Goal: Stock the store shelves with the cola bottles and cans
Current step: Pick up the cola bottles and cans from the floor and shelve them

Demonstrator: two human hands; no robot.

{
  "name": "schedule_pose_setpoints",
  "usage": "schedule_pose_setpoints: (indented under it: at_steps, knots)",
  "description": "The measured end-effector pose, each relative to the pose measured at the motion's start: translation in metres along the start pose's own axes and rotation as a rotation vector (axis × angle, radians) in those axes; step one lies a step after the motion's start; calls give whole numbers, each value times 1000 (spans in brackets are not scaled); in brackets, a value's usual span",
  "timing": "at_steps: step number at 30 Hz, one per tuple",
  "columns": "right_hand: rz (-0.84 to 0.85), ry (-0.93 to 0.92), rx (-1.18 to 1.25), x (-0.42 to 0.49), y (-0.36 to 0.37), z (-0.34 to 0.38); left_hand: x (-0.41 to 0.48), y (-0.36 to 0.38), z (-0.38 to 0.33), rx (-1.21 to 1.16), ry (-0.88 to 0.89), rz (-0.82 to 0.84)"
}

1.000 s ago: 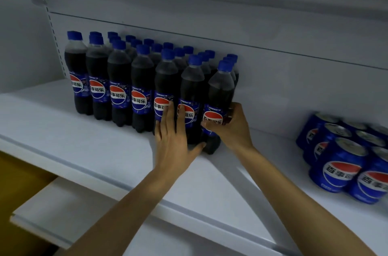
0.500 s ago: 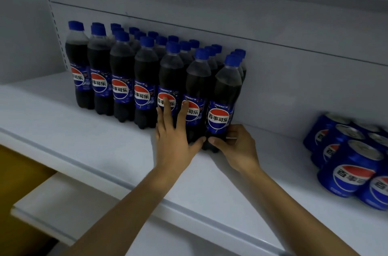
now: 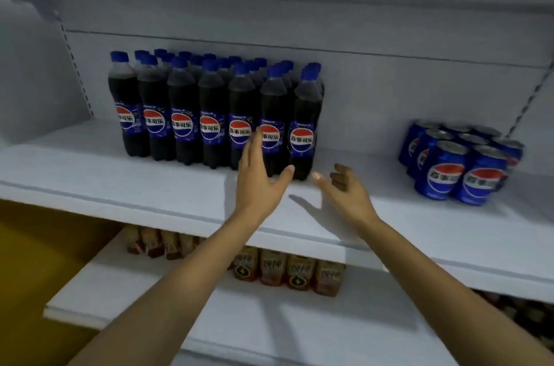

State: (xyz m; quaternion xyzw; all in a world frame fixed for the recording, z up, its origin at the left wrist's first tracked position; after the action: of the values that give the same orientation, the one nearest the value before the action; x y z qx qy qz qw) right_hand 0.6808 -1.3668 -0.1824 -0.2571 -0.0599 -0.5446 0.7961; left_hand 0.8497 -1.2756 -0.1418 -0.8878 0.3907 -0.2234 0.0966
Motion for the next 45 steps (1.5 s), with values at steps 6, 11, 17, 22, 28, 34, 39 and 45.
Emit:
schedule_pose_setpoints:
  at_steps: [6, 11, 17, 22, 28, 34, 39, 45]
  knots:
    - [-212, -32, 54, -154, -58, 24, -122, 25, -18, -258, 28, 408]
    - [-407, 108, -76, -297, -132, 2, -223, 84, -3, -235, -67, 692]
    - [-582, 354, -129, -432, -214, -31, -335, 158, 5, -143, -129, 952]
    - [-650, 513, -104, -509, -267, -79, -403, 235, -2, -110, -175, 1087]
    - [-723, 738, -33, -597, -365, -168, -489, 360, 6, 23, -285, 1125]
    - [-798, 994, 79, -689, -423, -280, -583, 466, 64, 215, -513, 1192]
    - [-699, 1175, 140, -719, -402, -402, -632, 514, 146, 387, -660, 1240]
    - [-317, 1342, 173, -736, -328, -565, -670, 576, 269, 585, -658, 1404]
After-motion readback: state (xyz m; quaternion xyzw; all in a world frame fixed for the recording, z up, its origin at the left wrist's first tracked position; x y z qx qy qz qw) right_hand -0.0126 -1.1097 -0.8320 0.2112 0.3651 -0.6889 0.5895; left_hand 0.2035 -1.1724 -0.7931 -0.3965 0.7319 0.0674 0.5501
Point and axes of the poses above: each hand's wrist, its own x-axis towards the middle knuckle, its own y-axis out of the palm, z = x × y, the point moved 8 cm from there along x, towards the middle knuckle, and after that the axes turned 13 degrees about -y, right-handed, at the moved point
